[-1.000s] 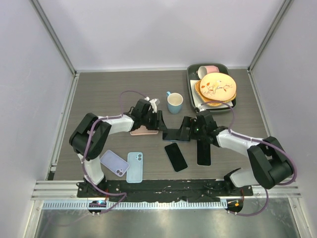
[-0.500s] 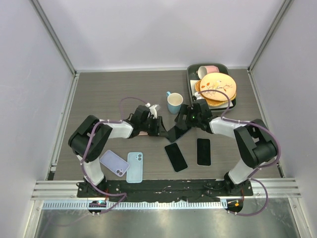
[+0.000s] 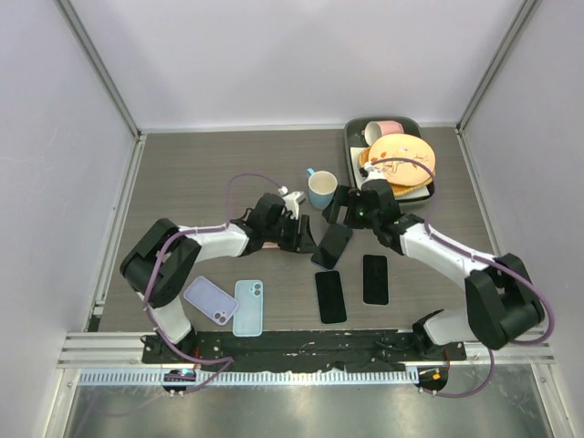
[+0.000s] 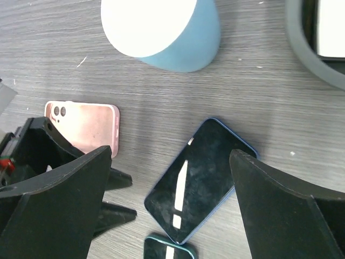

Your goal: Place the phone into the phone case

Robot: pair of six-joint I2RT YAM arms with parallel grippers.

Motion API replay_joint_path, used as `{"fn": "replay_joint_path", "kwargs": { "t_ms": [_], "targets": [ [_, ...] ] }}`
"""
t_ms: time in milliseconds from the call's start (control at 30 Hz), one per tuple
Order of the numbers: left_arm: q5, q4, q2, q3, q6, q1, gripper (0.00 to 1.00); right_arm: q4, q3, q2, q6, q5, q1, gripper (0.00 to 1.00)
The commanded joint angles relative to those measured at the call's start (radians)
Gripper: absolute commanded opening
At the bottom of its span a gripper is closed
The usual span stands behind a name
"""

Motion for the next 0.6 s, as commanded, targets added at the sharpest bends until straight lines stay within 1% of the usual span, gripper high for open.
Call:
{"fn": "replay_joint_path", "kwargs": {
  "t_ms": [0,100,233,267,367,567],
  "targets": [
    [-0.084,-0.043,-0.036,0.034,0.058,0.006,0.51,-0.099,-0.057,-0.111,-0.028,0.110,-0.005,0.97],
    [-0.083,-0.049,-0.010,0.051,0.052,0.007,0.51,-0.108,-0.107,-0.133,-0.020,0.098,-0.005,0.97],
    [-0.081,-0.029,0.045,0.059,0.026,0.007,0.51,-0.090,-0.160,-0.101,0.007,0.045,-0.003,0.96],
    [-0.089,-0.027,0.054,0.060,0.019,0.007,0.51,-0.078,-0.180,-0.091,0.012,0.008,-0.005,0.96],
    [-0.066,-0.027,0.091,0.074,0.013,0.007,0.51,-0.024,-0.193,-0.050,0.022,-0.034,-0.005,0.96],
    [-0.012,0.039,0.145,0.076,-0.028,-0.010,0.50,0.062,-0.171,0.042,0.042,-0.103,-0.005,0.95]
  ]
}}
